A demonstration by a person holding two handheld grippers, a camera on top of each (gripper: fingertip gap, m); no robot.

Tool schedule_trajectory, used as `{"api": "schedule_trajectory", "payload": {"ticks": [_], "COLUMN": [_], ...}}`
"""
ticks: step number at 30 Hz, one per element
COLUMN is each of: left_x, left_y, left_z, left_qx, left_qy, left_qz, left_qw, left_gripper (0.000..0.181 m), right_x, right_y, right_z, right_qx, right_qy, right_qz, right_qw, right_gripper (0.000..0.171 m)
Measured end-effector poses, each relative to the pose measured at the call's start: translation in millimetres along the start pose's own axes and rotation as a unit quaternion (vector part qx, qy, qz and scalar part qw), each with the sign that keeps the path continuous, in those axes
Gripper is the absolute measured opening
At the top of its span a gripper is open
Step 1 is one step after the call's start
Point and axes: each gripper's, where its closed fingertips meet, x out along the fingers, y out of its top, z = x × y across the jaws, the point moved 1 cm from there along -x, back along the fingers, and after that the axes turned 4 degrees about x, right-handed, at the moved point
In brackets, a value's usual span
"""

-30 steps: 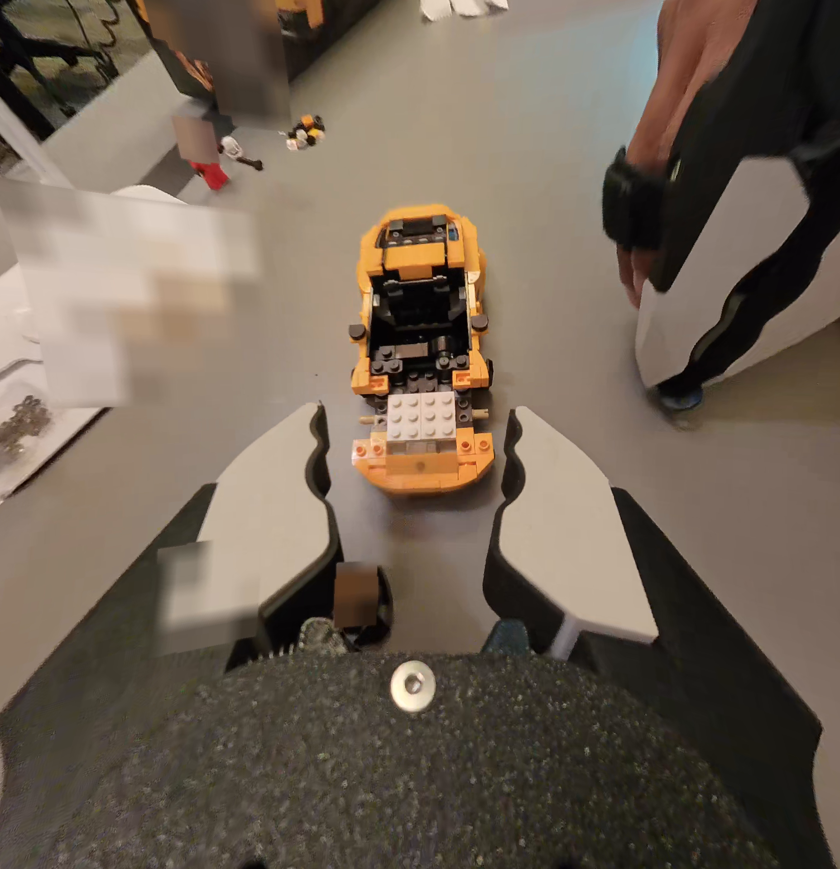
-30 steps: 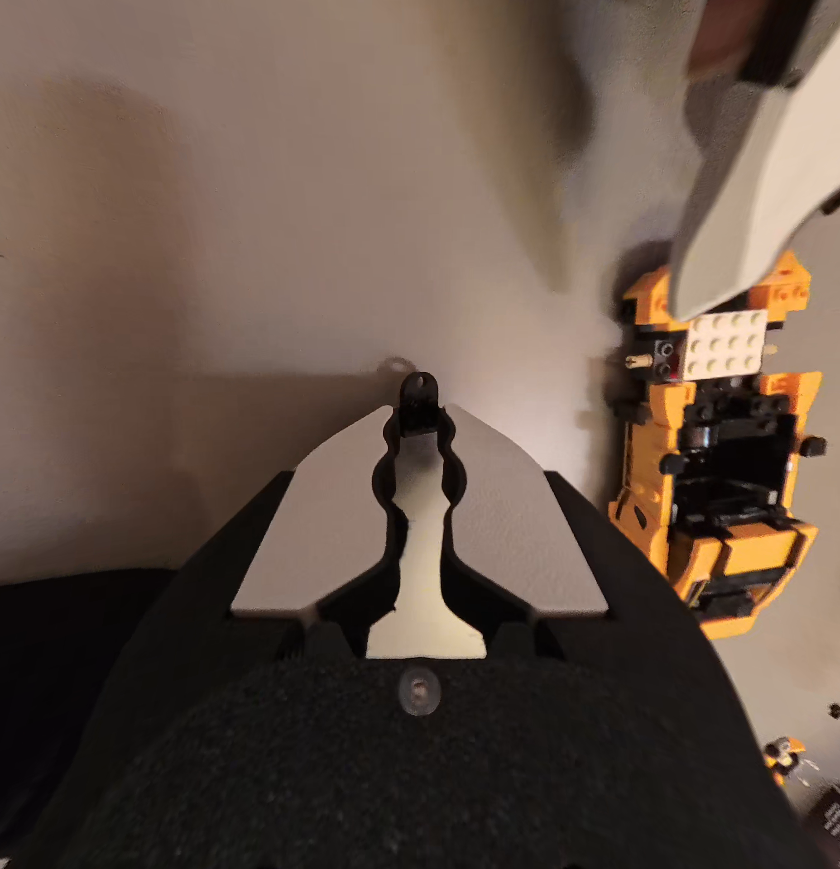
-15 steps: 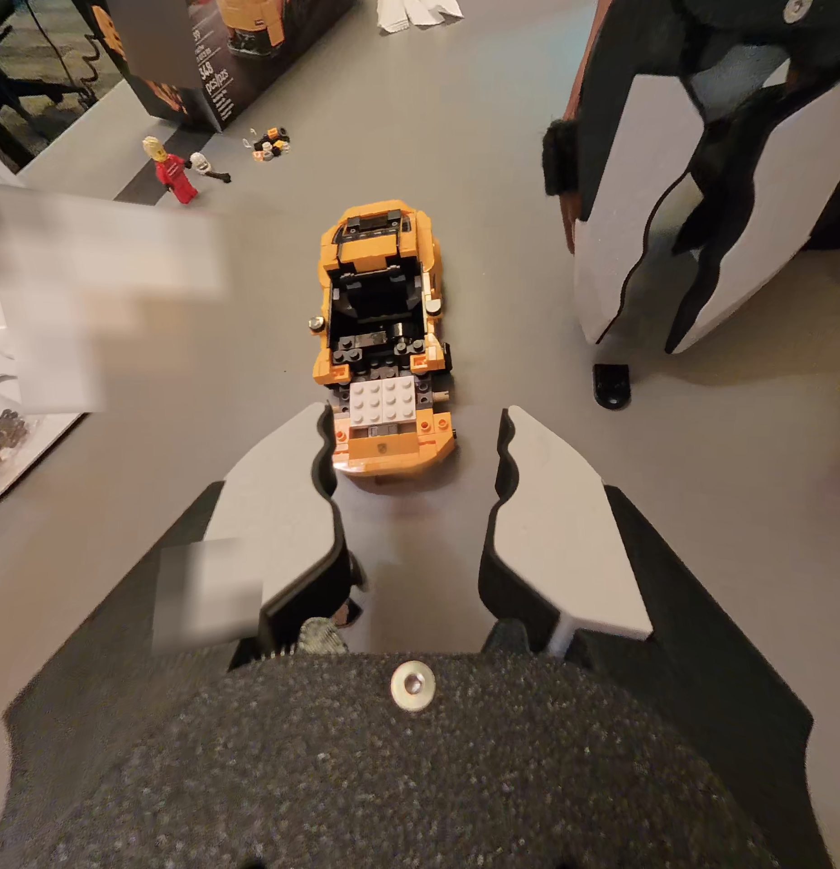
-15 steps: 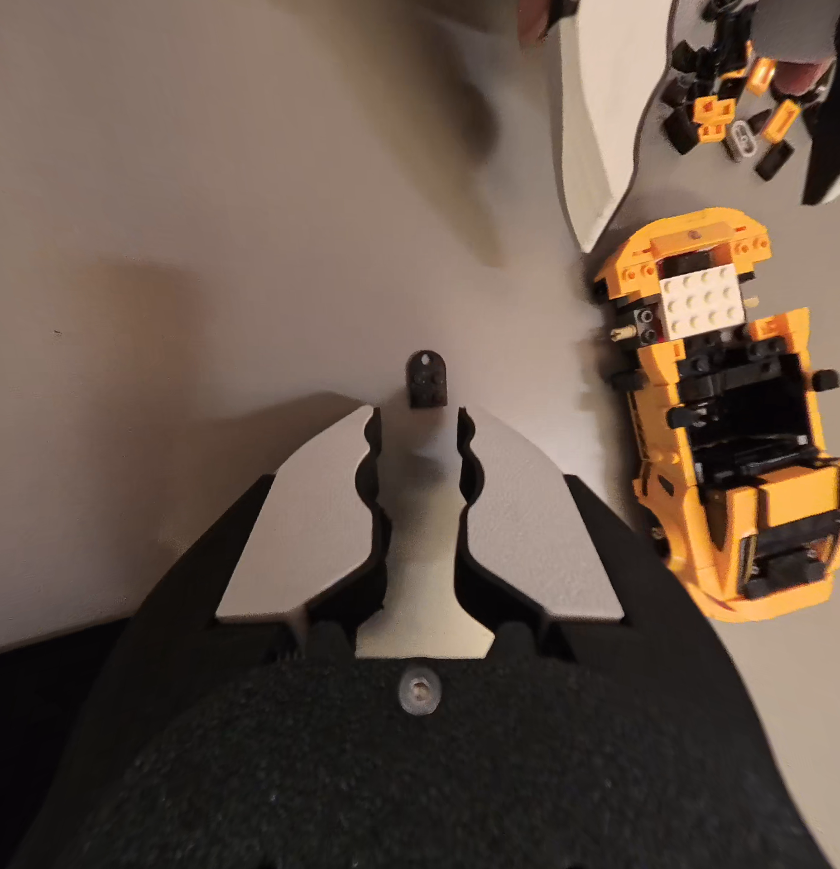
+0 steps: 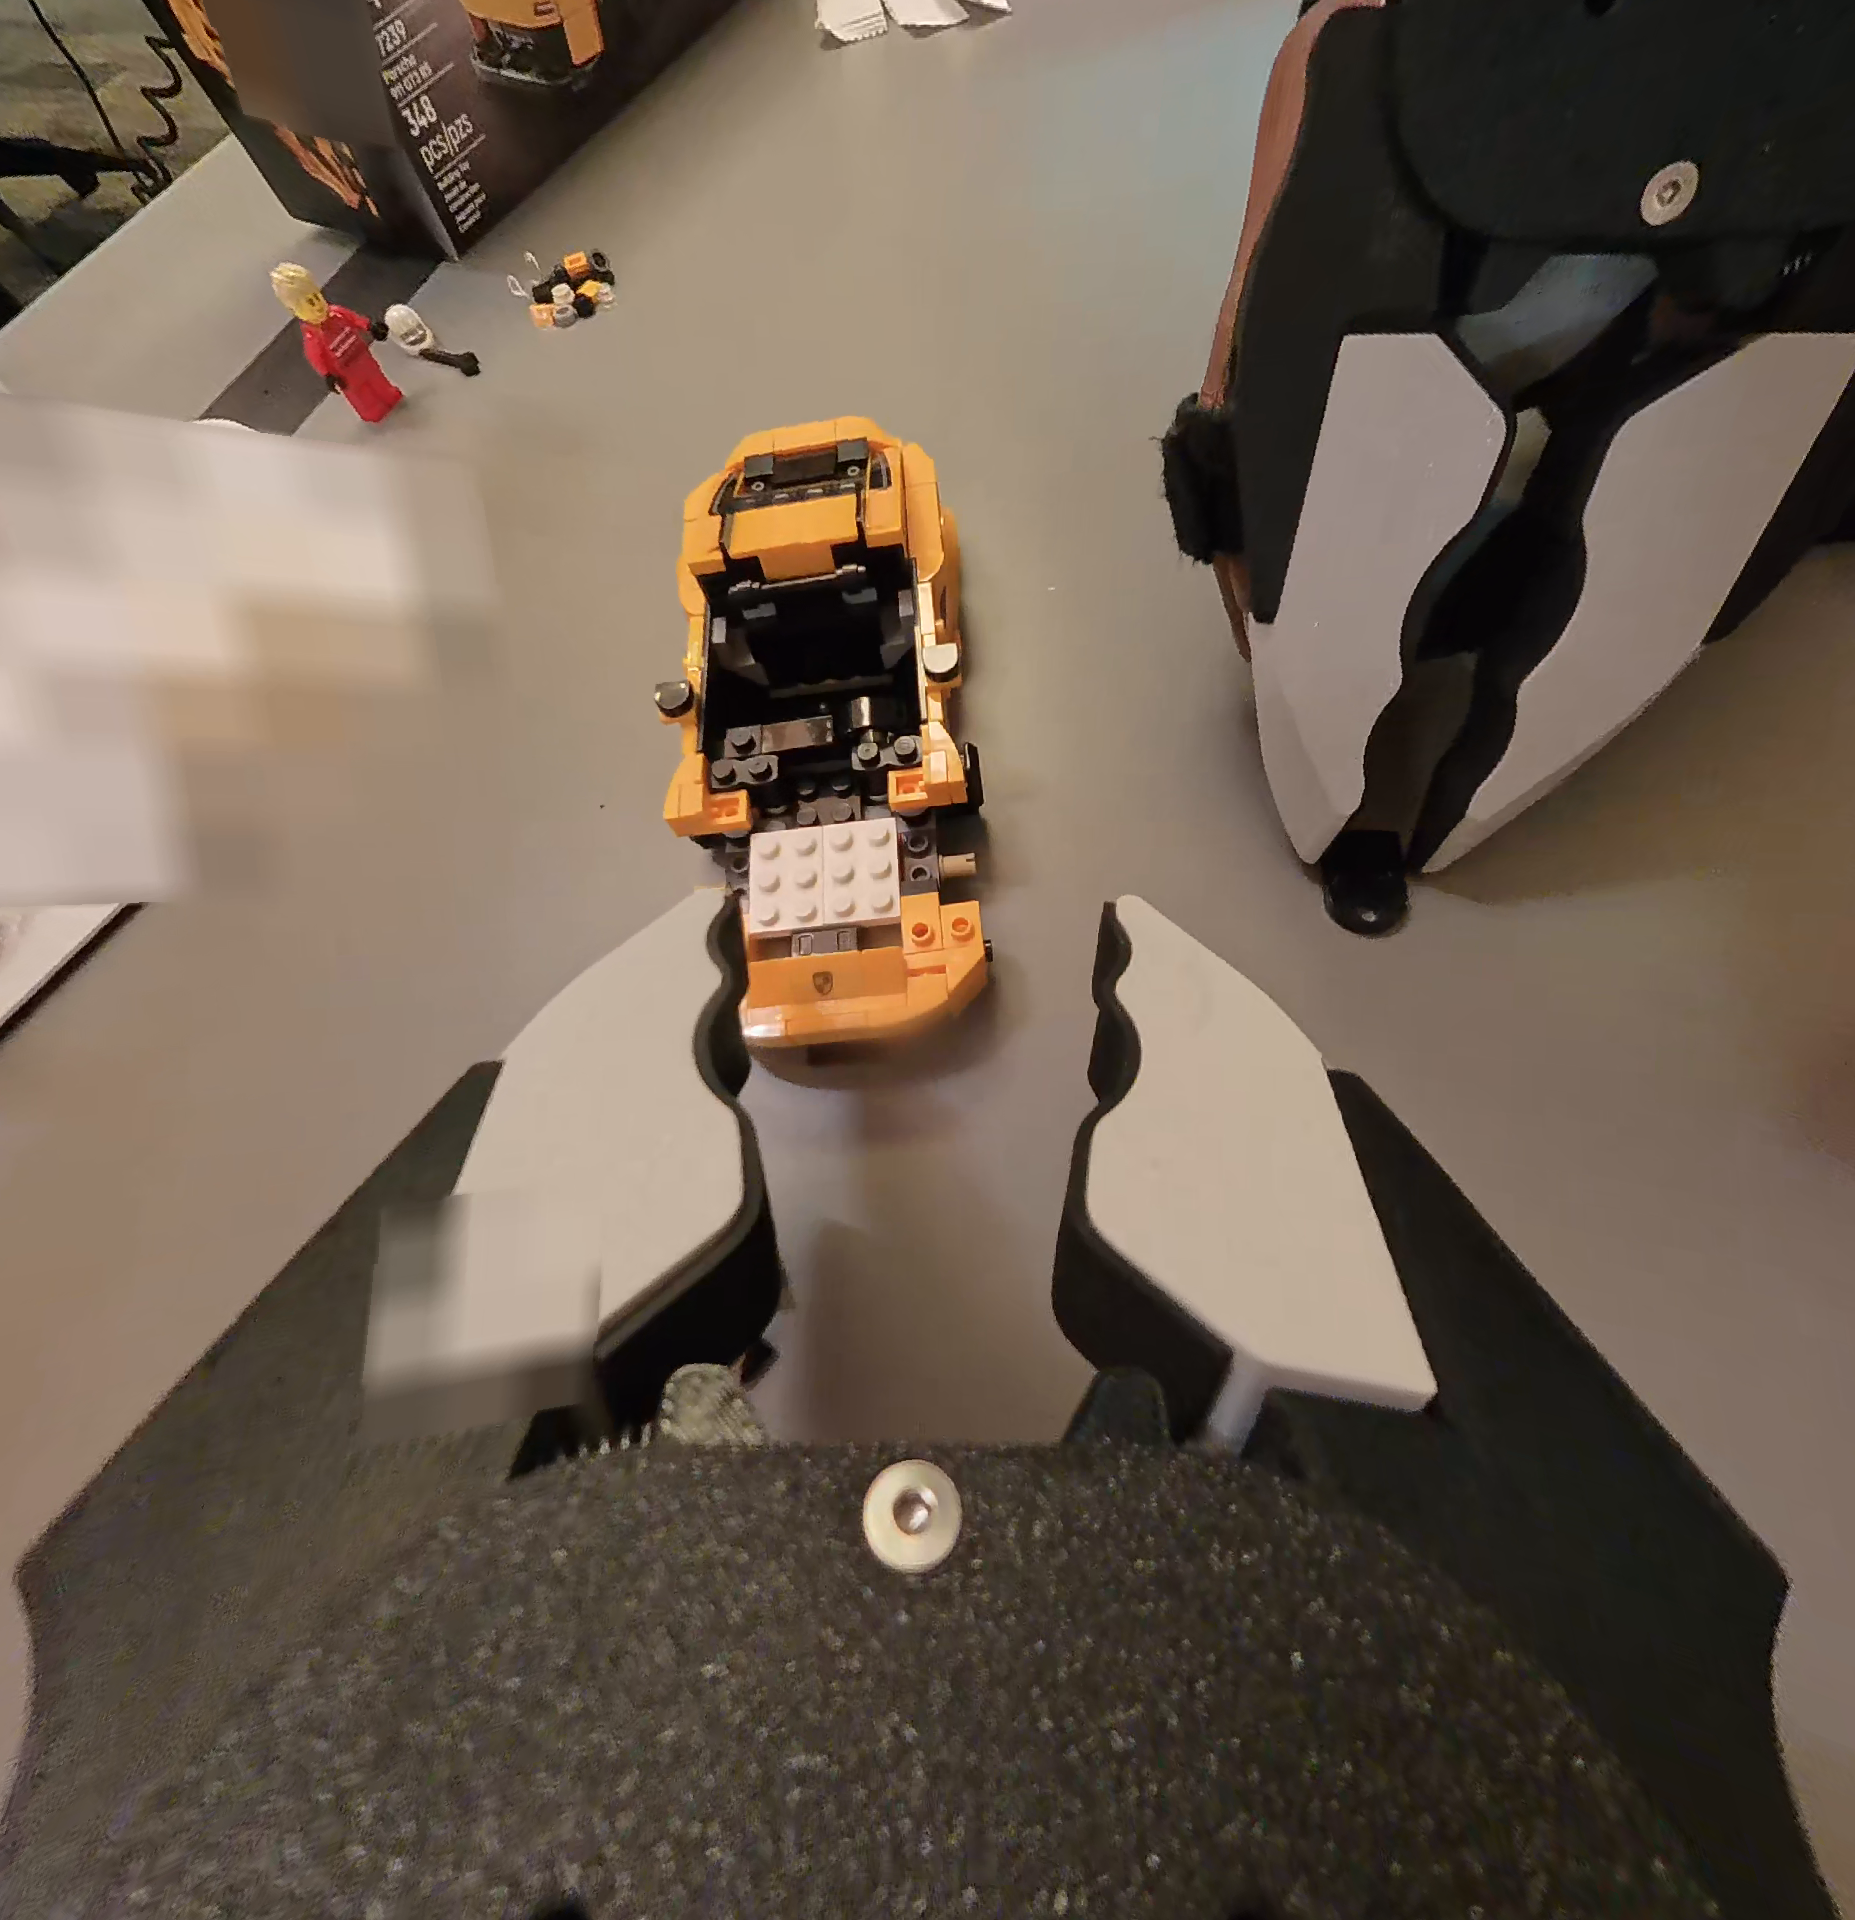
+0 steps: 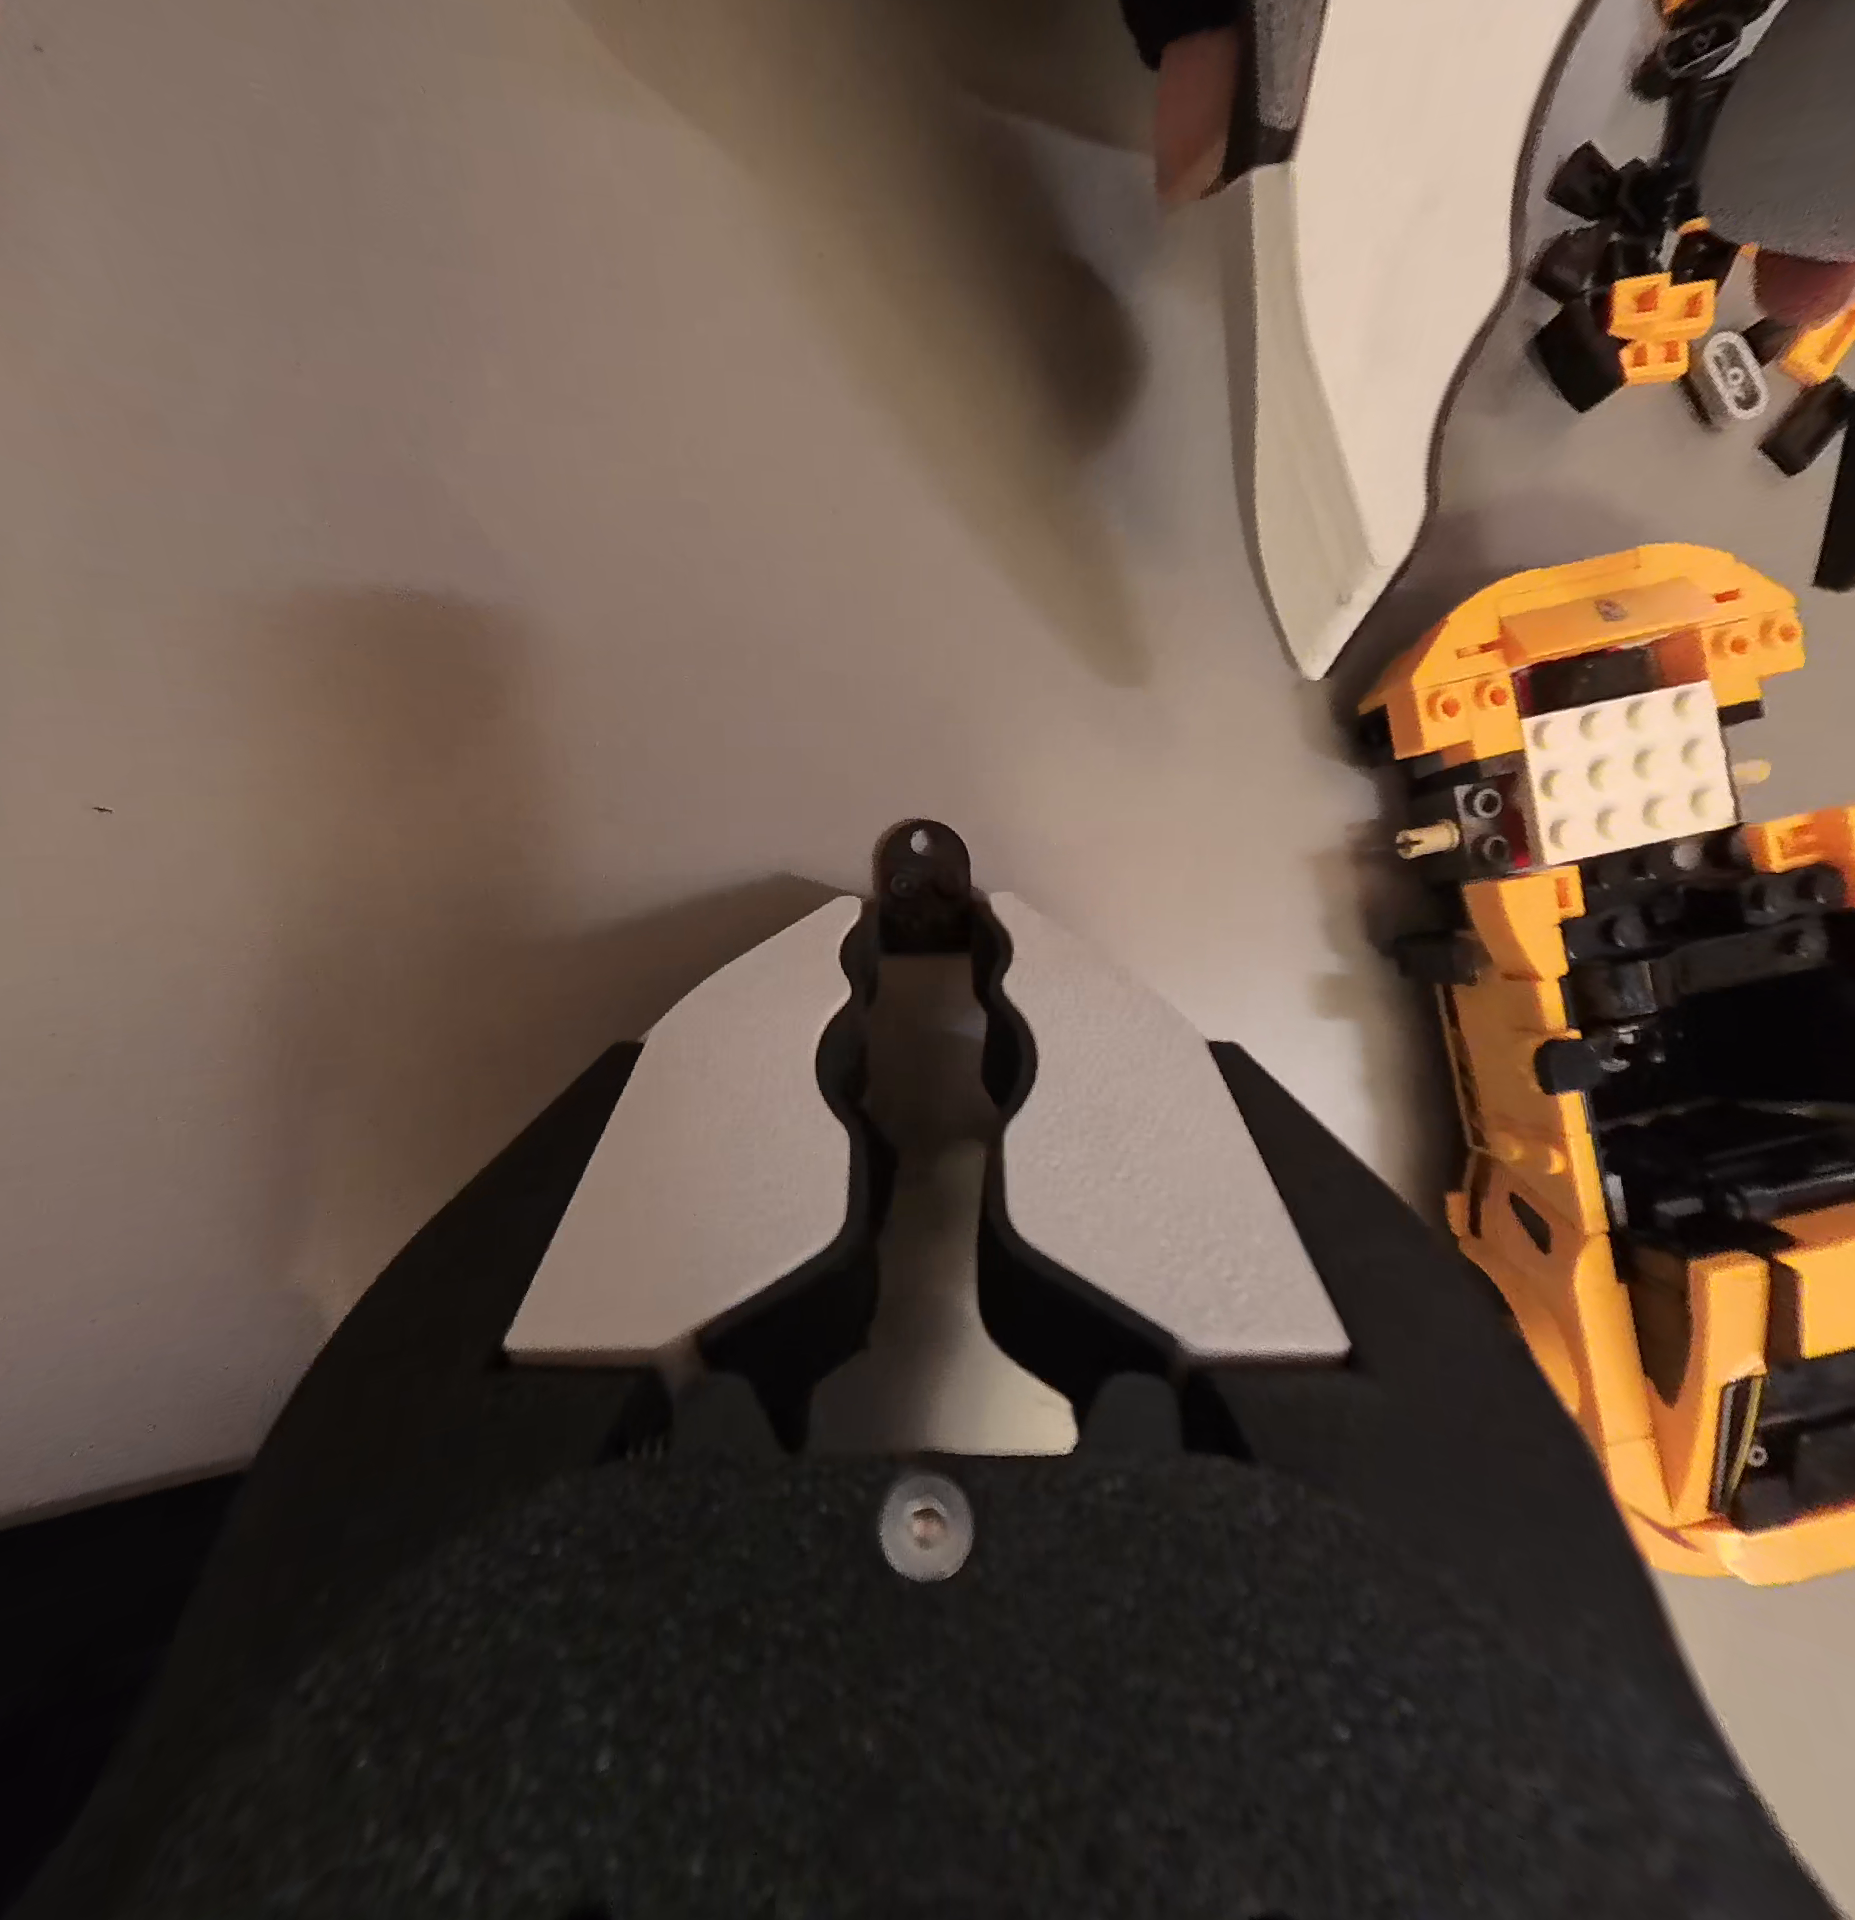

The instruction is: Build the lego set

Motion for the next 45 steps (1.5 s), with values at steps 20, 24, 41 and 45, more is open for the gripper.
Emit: {"api": "schedule_trajectory", "payload": {"ticks": [20, 24, 41, 45], "left_x": [-55, -76, -129, -157], "left_y": [42, 49, 56, 66], "left_z": [-39, -49, -65, -67], "left_qx": [-0.013, -0.014, -0.04, -0.038], "left_qy": [0.15, 0.193, 0.263, 0.286], "left_qz": [0.15, 0.176, 0.24, 0.263], "left_qw": [0.977, 0.965, 0.934, 0.921], "left_gripper": [0.015, 0.005, 0.0, 0.0], "right_x": [-184, -187, -184, -182], "right_y": [-31, -27, -33, -34], "right_z": [100, 97, 100, 100], "right_qx": [0.252, 0.245, 0.244, 0.245], "right_qy": [-0.481, -0.489, -0.506, -0.505], "right_qz": [0.441, 0.444, 0.428, 0.424], "right_qw": [0.714, 0.709, 0.708, 0.71], "right_gripper": [0.0, 0.0, 0.0, 0.0]}}
